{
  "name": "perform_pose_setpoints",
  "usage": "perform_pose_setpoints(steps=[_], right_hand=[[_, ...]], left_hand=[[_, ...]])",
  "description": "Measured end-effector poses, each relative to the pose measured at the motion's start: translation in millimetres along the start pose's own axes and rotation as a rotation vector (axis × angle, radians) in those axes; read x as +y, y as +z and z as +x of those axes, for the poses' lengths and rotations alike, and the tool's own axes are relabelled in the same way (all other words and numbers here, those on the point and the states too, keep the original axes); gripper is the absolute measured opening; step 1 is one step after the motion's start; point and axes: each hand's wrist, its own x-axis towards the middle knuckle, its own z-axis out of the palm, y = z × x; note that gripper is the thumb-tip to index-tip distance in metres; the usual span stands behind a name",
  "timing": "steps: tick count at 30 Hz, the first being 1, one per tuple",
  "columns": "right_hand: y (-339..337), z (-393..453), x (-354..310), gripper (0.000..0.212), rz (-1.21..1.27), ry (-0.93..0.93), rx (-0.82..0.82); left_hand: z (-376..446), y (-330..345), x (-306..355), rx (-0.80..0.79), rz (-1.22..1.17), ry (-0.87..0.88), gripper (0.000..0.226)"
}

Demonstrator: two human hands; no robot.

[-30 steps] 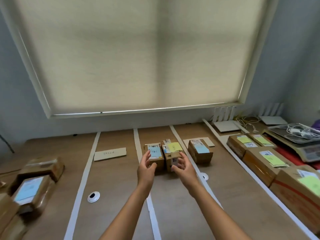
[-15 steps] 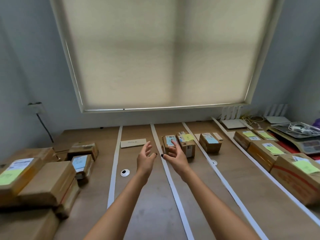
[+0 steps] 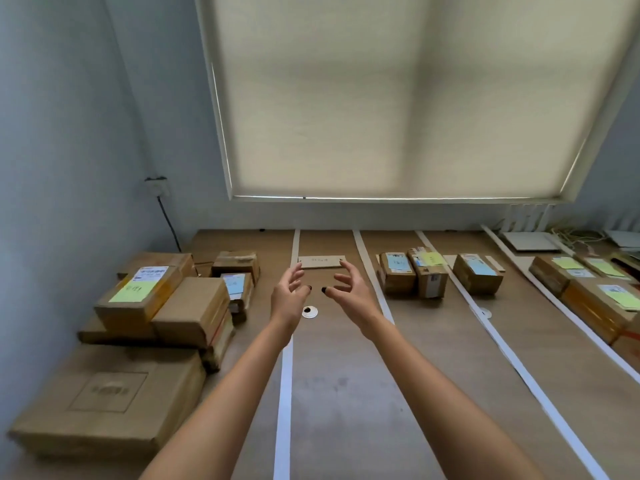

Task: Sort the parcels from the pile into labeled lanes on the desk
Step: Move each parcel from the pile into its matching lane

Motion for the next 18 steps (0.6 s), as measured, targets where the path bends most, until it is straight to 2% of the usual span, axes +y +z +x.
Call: perform_pose_setpoints(steps=[13,18], right_hand=[[258.3,29.9,-30.0,0.067,0.077,0.026,-0.149],[338.7,44.6,-31.9,0.071,0.028,0.048,-0.181]], left_hand=[[59.5,-265.8,-41.1,0.137,0.143,-0.029,0.044],[87.7,-347.7,-61.8,0.166,0.199,-0.039,0.044]])
